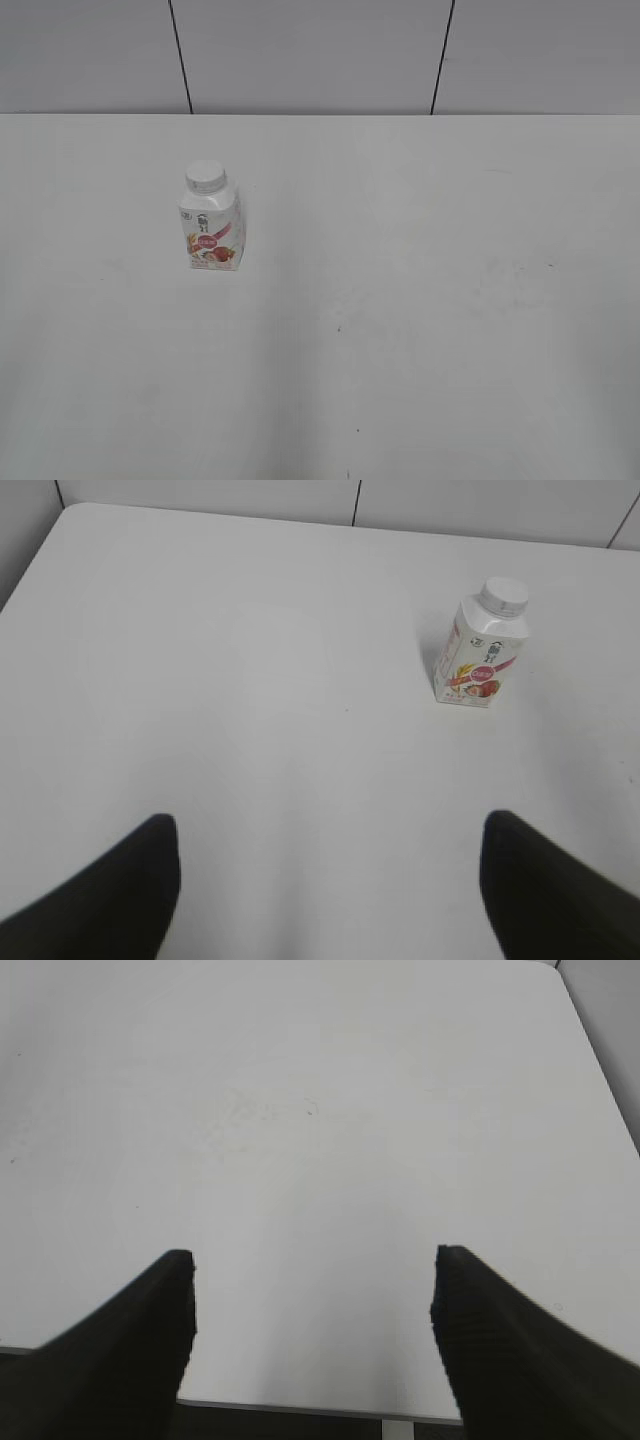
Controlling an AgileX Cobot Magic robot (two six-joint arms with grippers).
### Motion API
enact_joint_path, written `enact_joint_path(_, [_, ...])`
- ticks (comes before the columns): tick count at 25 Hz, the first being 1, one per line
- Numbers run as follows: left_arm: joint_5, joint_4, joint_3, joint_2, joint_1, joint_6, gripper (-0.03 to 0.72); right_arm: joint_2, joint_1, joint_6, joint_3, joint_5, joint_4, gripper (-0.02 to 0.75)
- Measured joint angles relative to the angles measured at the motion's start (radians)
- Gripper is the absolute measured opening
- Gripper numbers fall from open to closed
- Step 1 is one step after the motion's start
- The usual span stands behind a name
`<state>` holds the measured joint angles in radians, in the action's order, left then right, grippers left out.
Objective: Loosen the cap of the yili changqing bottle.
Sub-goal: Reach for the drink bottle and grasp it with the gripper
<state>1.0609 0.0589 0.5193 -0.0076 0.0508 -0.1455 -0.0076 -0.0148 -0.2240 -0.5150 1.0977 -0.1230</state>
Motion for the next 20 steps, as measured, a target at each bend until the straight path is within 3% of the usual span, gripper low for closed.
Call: enact_joint_path(20, [0.0,0.0,0.0,0.0,0.0,0.0,0.562,0.0,0.0,0.0,0.0,0.0,0.0,0.582])
